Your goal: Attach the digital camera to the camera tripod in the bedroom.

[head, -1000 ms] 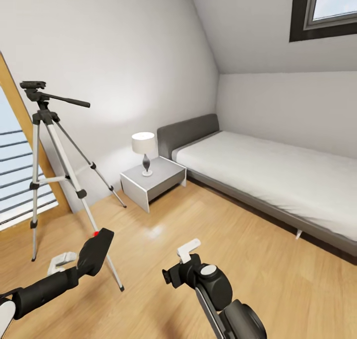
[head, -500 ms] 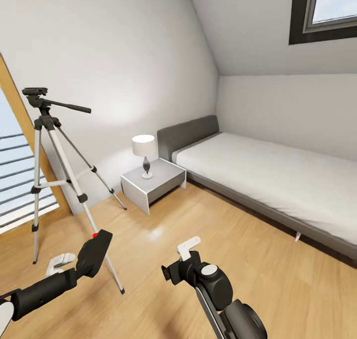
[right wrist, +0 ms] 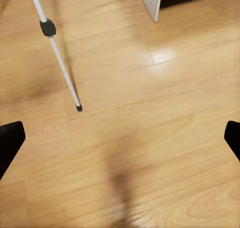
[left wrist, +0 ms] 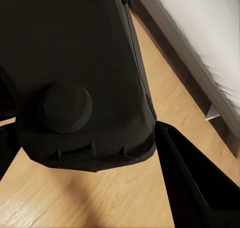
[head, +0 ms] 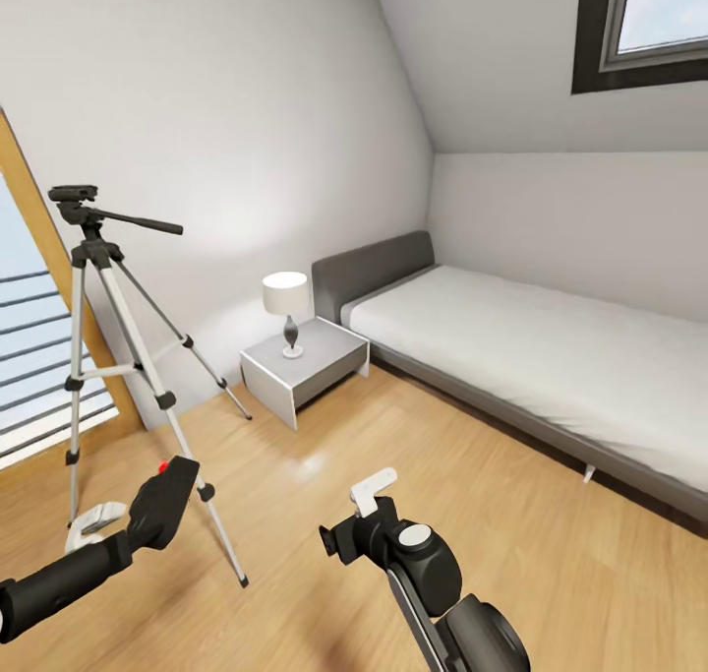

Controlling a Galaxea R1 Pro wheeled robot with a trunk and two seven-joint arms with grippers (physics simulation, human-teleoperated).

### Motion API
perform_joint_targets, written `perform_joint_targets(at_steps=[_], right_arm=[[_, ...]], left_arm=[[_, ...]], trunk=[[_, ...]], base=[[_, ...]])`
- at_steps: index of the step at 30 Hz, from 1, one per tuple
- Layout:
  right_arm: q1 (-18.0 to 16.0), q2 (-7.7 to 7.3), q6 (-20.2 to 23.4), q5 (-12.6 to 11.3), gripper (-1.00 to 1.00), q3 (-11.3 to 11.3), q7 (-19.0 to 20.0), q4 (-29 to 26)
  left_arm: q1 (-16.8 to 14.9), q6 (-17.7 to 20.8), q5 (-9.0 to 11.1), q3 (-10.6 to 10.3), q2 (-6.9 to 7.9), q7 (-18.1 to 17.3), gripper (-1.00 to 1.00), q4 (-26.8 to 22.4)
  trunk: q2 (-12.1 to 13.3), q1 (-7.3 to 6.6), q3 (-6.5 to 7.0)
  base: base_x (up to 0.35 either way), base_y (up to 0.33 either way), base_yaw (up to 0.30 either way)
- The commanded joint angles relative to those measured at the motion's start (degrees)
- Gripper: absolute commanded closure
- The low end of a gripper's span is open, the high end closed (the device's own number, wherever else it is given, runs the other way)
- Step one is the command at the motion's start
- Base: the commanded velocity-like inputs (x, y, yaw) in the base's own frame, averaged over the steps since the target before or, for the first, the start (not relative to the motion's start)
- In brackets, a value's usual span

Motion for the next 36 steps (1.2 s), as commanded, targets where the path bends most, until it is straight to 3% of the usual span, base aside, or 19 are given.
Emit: perform_joint_targets(at_steps=[1,8,21,27,32,36], right_arm=[[-0.04,0.01,0.29,0.30,-1.00,-0.01,0.31,-0.06],[0.00,0.01,0.28,0.31,-1.00,0.00,0.31,-0.09],[0.28,0.01,0.22,0.32,-1.00,0.00,0.27,-1.17],[0.32,0.01,0.28,0.37,-1.00,0.00,0.23,-1.60],[0.52,-0.05,1.50,0.36,-1.00,0.04,0.28,-4.36],[0.09,0.18,4.52,0.36,-1.00,-0.16,0.28,-5.56]], left_arm=[[-0.04,0.37,0.17,0.09,-0.01,-0.19,1.00,-0.02],[0.11,0.42,0.27,3.32,-0.22,-0.47,1.00,0.11],[0.37,0.42,0.48,4.42,-0.28,-0.26,1.00,-0.08],[2.11,0.81,0.96,5.80,-0.25,-1.16,1.00,-4.54],[3.50,1.31,1.77,7.31,-0.08,-5.51,1.00,-6.84],[3.15,2.88,2.22,9.67,0.31,-10.49,1.00,-7.50]], trunk=[[0.39,-0.23,0.13],[3.19,-1.77,1.39],[8.41,-4.62,3.72],[10.81,-5.94,4.80],[12.82,-7.04,5.69],[14.42,-7.92,6.41]], base=[[0.000,0.000,0.000],[0.000,0.000,0.000],[0.000,0.000,0.000],[0.000,0.000,0.000],[0.000,0.000,0.000],[0.000,0.000,0.000]])
